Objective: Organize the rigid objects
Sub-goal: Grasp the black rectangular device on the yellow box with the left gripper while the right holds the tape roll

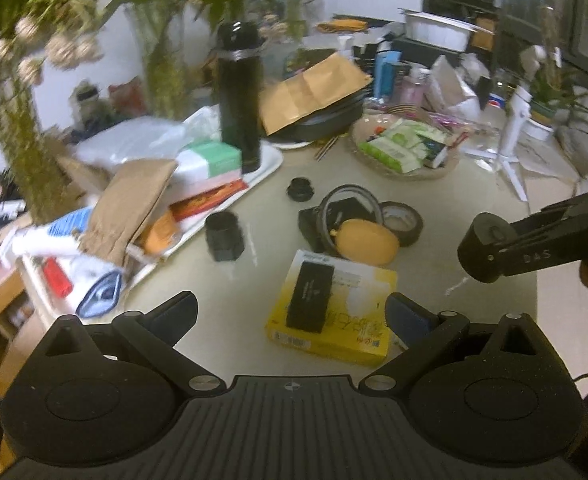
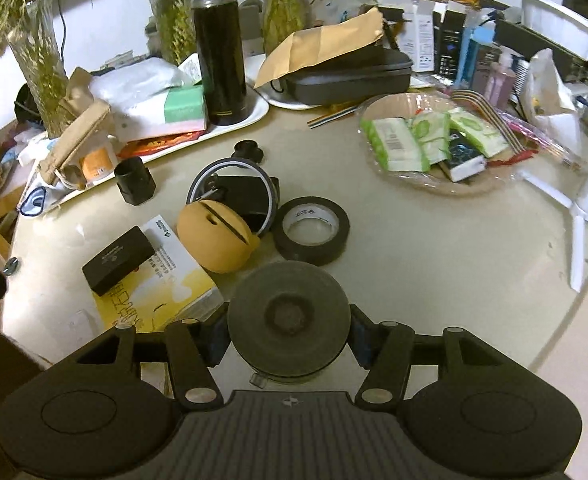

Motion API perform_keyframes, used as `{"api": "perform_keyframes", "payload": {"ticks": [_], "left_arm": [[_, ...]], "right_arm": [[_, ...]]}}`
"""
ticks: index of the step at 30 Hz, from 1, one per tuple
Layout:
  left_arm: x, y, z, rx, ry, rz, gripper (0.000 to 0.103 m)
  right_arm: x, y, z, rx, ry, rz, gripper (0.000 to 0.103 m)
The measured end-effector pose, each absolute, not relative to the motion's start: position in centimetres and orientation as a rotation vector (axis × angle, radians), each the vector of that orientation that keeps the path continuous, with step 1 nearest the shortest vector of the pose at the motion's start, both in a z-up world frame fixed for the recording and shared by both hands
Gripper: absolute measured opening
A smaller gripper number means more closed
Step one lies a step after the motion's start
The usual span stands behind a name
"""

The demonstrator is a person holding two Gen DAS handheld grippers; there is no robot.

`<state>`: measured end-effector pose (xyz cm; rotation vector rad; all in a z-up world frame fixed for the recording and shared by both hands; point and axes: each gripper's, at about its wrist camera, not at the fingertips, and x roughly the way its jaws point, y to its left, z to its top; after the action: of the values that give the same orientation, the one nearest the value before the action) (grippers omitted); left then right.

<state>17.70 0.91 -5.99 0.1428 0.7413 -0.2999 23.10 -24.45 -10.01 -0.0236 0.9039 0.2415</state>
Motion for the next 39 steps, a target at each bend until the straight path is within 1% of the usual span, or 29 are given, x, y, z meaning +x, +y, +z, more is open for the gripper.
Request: {"api": "perform_keyframes", "payload": {"ticks": [3,8,9,10,11,13,14,15,18,23,25,26,34,35,37,38,39], "left_arm": [[18.0,0.4,-6.0,0.164,0.713,-0.318,0.103],[19.5,0.2,-6.6,0.152,0.727,-0.343,0.101],[19.7,0.0,-6.8,0.164,0.733,-0.342,0.091],[19.9,-0.1,-7.0,0.177,0.740,-0.342,0.085],[20.2,-0.4,-7.4,0.200,0.756,-0.342,0.081],[20.6,-0.7,-8.0,0.230,0.771,-0.341,0.081],[20.9,-0.9,-8.4,0.243,0.781,-0.346,0.079],[21.1,-1.0,-8.6,0.251,0.791,-0.350,0.073],[22.1,-1.4,-9.5,0.266,0.831,-0.367,0.065],[23.5,-2.1,-10.7,0.300,0.869,-0.371,0.061],[24.0,-2.4,-11.1,0.310,0.888,-0.372,0.055],[24.3,-2.6,-11.3,0.315,0.901,-0.372,0.050],[25.7,-3.6,-12.5,0.378,0.942,-0.376,0.050],[25.9,-3.7,-12.5,0.375,0.948,-0.378,0.048],[26.2,-3.5,-12.5,0.339,0.966,-0.397,0.035],[26.2,-3.4,-12.5,0.317,0.976,-0.403,0.032],[26.2,-3.4,-12.4,0.313,0.978,-0.399,0.032]], "right_arm": [[22.2,-25.0,-9.5,-0.003,0.895,0.243,0.061],[21.0,-25.6,-9.0,0.022,0.883,0.244,0.061],[20.8,-25.8,-8.9,0.028,0.880,0.244,0.061],[20.7,-25.9,-8.8,0.032,0.877,0.243,0.061],[20.6,-26.0,-8.7,0.037,0.876,0.242,0.061],[20.4,-26.3,-8.6,0.047,0.874,0.241,0.061],[20.4,-26.4,-8.6,0.052,0.874,0.242,0.061],[20.3,-26.4,-8.6,0.054,0.874,0.241,0.061],[20.3,-26.4,-8.6,0.055,0.872,0.240,0.061],[20.3,-26.1,-8.6,0.059,0.878,0.256,0.061],[20.4,-26.0,-8.7,0.059,0.881,0.261,0.061],[20.5,-25.9,-8.7,0.059,0.883,0.264,0.061],[20.7,-25.8,-8.8,0.065,0.887,0.273,0.061],[20.7,-25.8,-8.8,0.065,0.886,0.275,0.061],[20.7,-25.9,-8.8,0.069,0.887,0.278,0.061],[20.7,-26.0,-8.9,0.068,0.888,0.277,0.061],[20.7,-26.0,-8.9,0.066,0.888,0.276,0.061]]}}
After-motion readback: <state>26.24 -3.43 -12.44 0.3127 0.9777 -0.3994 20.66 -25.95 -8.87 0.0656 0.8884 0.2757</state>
